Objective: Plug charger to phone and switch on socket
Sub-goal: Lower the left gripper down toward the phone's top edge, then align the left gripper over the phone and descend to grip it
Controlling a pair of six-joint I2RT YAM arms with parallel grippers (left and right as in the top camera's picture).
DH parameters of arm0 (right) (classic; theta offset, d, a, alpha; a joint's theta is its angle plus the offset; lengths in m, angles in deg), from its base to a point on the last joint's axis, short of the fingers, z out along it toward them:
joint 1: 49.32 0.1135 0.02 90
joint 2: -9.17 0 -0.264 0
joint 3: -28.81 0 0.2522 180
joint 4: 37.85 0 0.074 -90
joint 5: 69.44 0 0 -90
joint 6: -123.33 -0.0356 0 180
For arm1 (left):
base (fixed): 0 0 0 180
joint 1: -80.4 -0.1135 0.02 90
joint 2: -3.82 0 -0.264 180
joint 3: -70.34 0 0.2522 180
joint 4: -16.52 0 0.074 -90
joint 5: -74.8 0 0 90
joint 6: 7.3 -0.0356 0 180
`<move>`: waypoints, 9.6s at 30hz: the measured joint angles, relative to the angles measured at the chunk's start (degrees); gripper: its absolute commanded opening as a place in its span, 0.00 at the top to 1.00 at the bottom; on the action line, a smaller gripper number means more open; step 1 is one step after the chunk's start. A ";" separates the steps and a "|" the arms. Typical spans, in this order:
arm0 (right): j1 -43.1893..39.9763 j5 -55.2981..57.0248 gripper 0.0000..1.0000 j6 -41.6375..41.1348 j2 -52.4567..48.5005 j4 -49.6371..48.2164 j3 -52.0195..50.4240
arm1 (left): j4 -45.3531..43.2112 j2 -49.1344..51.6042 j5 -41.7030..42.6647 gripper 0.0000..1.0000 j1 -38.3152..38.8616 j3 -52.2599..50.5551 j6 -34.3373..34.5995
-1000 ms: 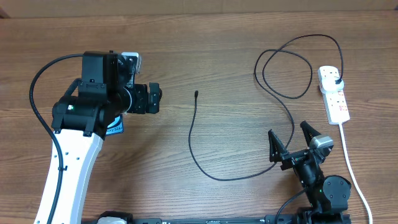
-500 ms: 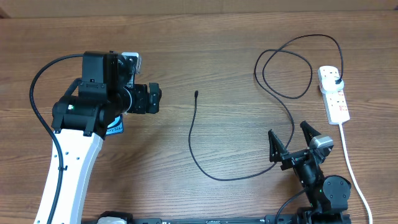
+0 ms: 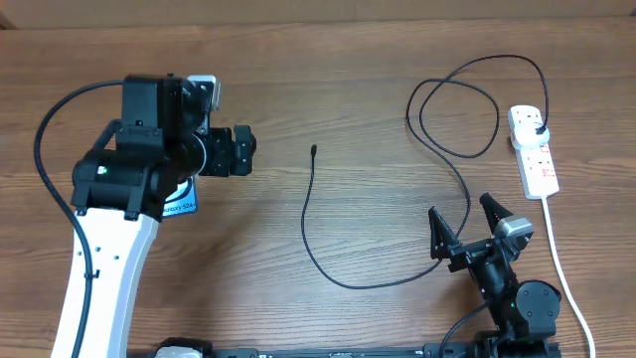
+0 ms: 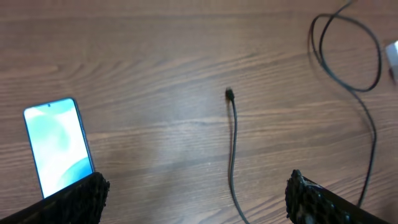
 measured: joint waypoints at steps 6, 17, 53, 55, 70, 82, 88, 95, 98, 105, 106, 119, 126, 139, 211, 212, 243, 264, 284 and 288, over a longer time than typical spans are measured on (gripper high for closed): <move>0.00 0.02 0.00 0.02 0.00 -0.02 0.00 | 3.23 0.85 0.00 0.06 0.11 4.44 0.48; 0.00 0.02 0.00 0.00 0.00 0.00 0.00 | 13.25 15.06 -4.76 0.04 4.83 18.10 3.50; -0.02 0.00 0.00 0.02 0.00 -0.02 0.00 | 13.00 19.34 -10.56 0.01 -9.18 14.53 11.37; 0.00 0.00 0.00 0.02 0.00 0.00 0.00 | 12.46 19.39 -10.54 0.00 -9.14 13.29 11.37; -0.02 0.00 0.00 0.02 0.00 -0.02 0.00 | 10.54 19.41 -10.51 0.00 -9.14 10.45 11.37; 0.00 0.00 0.00 0.02 0.00 -0.02 0.00 | 9.53 19.41 -10.47 0.00 -9.20 9.81 11.54; -0.02 0.04 0.00 0.04 0.00 0.02 0.00 | 8.00 20.39 -10.47 0.00 -10.29 6.34 11.98; 0.00 0.00 0.00 0.02 0.00 -0.02 0.00 | 7.98 24.98 -9.14 0.00 -11.76 6.19 10.21; 0.00 0.00 0.00 0.00 0.00 0.00 0.00 | 8.07 26.80 -8.11 0.00 -12.79 6.19 8.07; -0.02 0.00 0.00 0.00 0.00 0.00 0.00 | 8.26 28.89 -5.68 0.00 -16.46 6.19 4.50; 0.00 0.00 0.00 0.02 0.00 0.00 0.00 | 8.26 28.89 -5.25 0.00 -16.87 6.19 4.15; -0.02 0.02 0.00 0.02 0.00 -0.04 0.00 | 8.20 28.89 -2.16 0.00 -18.51 6.19 0.50; -0.02 0.00 0.00 0.00 0.00 -0.02 0.00 | 8.24 28.89 -1.79 0.00 -18.51 6.19 0.09; 0.00 0.02 0.00 0.00 0.00 -0.02 0.00 | 8.20 28.89 -1.77 0.00 -18.51 6.19 0.09; -0.02 0.02 0.00 0.00 0.00 0.00 0.00 | 6.99 33.48 -8.76 0.00 -18.51 6.19 -1.42; 0.00 0.02 0.00 -0.02 0.00 0.00 0.00 | 6.99 33.48 -8.76 0.00 -18.51 6.19 -1.40; -0.02 0.00 0.00 0.02 0.00 -0.02 0.00 | 2.43 33.48 -8.68 0.00 -18.51 6.14 -0.70; -0.02 0.00 0.00 0.02 0.00 0.00 0.00 | 2.38 33.48 -6.97 0.00 -18.51 6.14 2.08; 0.00 0.02 0.00 0.00 0.00 -0.02 0.00 | -2.62 33.48 -9.57 0.00 -18.51 5.20 -2.64; 0.00 0.02 0.00 0.04 0.00 -0.02 0.00 | -3.30 33.51 -10.05 0.00 -18.51 4.22 -3.61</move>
